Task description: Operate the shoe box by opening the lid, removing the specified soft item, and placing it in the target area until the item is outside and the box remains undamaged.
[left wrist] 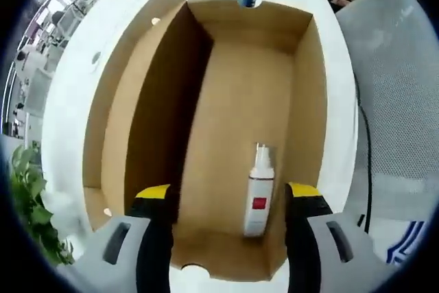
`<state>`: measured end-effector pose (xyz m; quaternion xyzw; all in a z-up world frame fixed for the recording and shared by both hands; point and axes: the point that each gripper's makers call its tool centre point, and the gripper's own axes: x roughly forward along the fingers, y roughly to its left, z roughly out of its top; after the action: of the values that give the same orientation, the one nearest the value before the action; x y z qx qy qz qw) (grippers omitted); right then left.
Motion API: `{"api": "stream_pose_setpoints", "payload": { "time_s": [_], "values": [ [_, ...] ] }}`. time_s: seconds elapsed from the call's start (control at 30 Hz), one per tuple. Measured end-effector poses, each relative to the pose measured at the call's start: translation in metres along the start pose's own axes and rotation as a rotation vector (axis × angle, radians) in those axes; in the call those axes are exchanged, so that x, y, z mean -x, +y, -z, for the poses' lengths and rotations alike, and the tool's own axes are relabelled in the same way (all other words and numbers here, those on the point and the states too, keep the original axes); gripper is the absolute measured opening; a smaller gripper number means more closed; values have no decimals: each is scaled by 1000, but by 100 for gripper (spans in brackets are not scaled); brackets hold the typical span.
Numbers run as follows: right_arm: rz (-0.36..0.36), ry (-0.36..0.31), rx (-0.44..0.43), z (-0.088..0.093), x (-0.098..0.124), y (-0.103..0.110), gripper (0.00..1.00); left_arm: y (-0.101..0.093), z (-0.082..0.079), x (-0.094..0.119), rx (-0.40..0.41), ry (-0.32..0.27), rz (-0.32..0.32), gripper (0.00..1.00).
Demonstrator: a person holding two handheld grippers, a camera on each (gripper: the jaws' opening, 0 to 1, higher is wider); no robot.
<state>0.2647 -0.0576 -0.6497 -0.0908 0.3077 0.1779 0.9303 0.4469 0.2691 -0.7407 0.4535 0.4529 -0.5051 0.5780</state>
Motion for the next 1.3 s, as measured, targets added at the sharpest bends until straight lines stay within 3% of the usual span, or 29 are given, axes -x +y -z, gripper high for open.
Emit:
{"api": "stream_pose_setpoints", "payload": {
  "time_s": [0.23,0.4,0.63,0.8,1.3],
  "values": [
    [7,-18,2,-3,0,0,99,-9,6,-18,-5,46,51,57],
    [13,-18,-1,-3,0,0,99,-19,17,-29,-1,80,77,46],
    [18,-13,-7,-1,-1,-1,98,-23,20,-37,73,64,96,35],
    [21,-12,-5,-2,0,-2,97,-24,21,-38,83,61,108,28],
    [22,-28,-4,-5,0,-2,96,-25,20,-40,46,73,104,22]
  ]
}}
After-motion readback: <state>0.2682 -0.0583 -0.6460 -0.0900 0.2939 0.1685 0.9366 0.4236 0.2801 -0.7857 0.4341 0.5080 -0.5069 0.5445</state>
